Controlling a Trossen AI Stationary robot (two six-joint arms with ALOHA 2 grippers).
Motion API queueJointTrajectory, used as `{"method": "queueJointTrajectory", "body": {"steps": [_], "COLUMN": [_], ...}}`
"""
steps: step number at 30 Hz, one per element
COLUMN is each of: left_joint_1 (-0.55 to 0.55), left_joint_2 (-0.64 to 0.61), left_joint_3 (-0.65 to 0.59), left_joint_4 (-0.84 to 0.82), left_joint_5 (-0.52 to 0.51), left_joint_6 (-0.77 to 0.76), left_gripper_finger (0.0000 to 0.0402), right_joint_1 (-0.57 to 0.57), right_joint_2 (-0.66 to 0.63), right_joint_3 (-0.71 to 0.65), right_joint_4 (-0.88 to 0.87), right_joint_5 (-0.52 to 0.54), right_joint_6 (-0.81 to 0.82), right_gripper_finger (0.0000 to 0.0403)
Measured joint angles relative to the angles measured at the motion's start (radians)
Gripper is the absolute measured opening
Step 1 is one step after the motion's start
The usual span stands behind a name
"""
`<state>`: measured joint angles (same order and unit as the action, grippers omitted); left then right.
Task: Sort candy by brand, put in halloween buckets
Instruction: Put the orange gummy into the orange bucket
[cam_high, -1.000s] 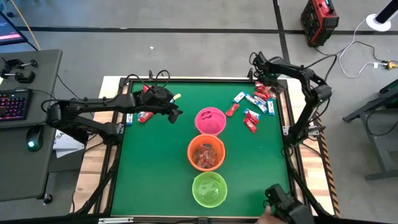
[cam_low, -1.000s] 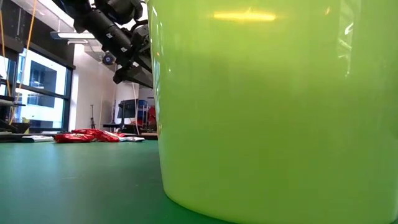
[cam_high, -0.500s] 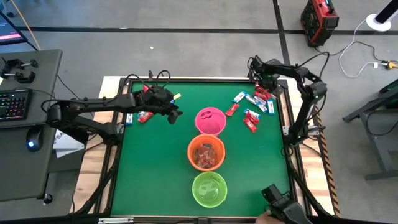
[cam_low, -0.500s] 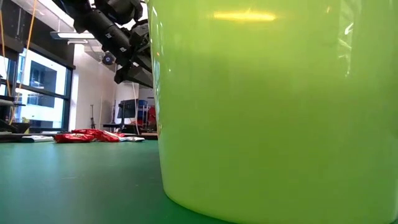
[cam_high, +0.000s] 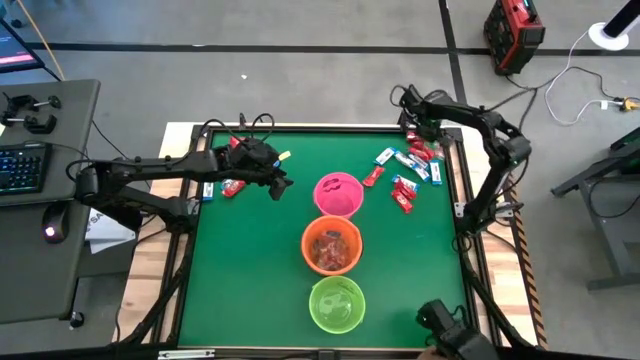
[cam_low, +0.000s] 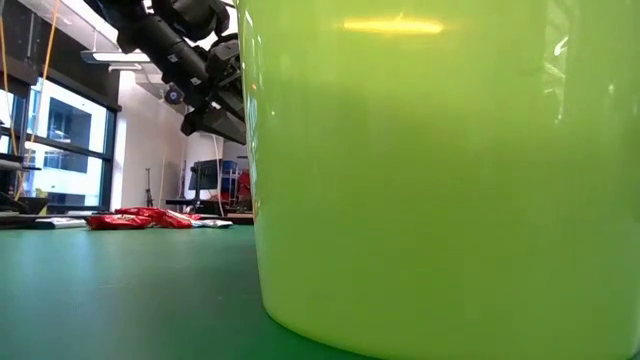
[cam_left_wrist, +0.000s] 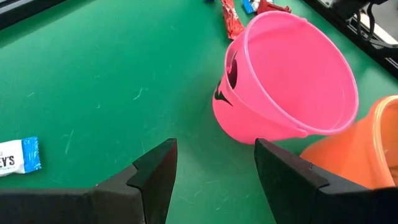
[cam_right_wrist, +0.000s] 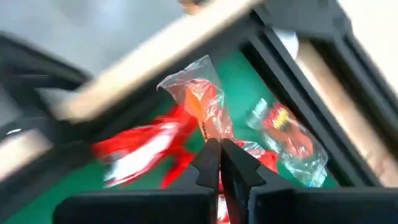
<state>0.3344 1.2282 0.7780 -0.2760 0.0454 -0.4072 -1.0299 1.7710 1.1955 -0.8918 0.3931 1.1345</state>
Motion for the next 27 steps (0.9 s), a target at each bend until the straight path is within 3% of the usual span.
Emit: {"method": "queueJointTrajectory", "body": {"steps": [4,9,14,20,23,27], "left_joint_1": [-0.001,-0.001,-0.001,-0.001,-0.001,-0.001], "left_joint_2": [0.000,0.000,0.000,0.000,0.000,0.000], "left_joint_3": [0.000,0.000,0.000,0.000,0.000,0.000], "left_joint_4": [-0.002,-0.013,-0.012,-0.012,-0.011,-0.012], "left_joint_5": [0.000,-0.006,-0.009,-0.020,-0.026,-0.027], "left_joint_6": [0.000,-0.001,-0.007,-0.029,-0.029,-0.029], "left_gripper_finger": [0.0204,0.0204,0.0204,0.0204,0.0204,0.0204], "right_joint_1": [0.061,0.223,0.491,0.830,0.971,1.102], "right_joint_2": [-0.122,-0.288,-0.400,-0.424,-0.408,-0.382], "right_joint_3": [0.037,0.048,0.047,0.046,0.046,0.046], "right_joint_4": [0.025,0.051,0.062,0.174,0.246,0.305], "right_joint_5": [0.044,0.004,-0.191,-0.508,-0.567,-0.568], "right_joint_6": [-0.160,-0.365,-0.447,-0.537,-0.544,-0.585], "right_gripper_finger": [0.0001,0.0000,0.0000,0.0000,0.0000,0.0000]}}
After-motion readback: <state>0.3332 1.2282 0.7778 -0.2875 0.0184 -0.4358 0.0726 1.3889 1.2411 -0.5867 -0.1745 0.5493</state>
